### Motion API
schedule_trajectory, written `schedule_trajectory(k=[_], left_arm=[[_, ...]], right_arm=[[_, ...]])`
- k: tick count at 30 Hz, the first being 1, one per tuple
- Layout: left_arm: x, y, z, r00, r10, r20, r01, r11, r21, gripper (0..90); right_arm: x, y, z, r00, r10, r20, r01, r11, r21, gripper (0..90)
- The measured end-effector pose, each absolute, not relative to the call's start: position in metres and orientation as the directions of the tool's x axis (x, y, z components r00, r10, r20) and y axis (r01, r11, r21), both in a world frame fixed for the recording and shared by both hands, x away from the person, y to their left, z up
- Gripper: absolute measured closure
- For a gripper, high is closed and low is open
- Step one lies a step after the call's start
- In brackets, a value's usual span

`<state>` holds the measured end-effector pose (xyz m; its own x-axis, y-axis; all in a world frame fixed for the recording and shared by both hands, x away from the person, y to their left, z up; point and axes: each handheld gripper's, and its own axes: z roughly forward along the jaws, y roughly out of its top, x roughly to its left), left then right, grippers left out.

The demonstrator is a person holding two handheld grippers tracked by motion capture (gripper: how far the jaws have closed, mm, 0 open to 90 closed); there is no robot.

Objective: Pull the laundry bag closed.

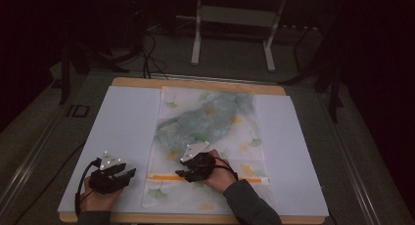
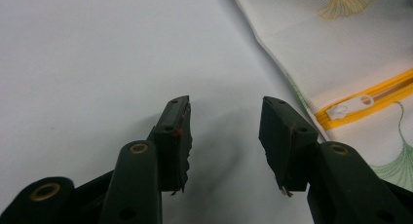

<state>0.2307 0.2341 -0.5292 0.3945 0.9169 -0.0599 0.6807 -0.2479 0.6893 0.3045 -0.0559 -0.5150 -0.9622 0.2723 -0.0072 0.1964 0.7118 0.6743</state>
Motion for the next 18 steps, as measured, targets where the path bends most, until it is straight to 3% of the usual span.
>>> schedule_trajectory(k=[18], left_arm=[[0.231, 0.234, -0.529, 0.399, 0.915, -0.054, 0.676, -0.254, 0.691, 54.9]], right_arm=[[0.301, -0.029, -0.52, -0.977, 0.215, -0.004, 0.16, 0.74, 0.653, 67.5]])
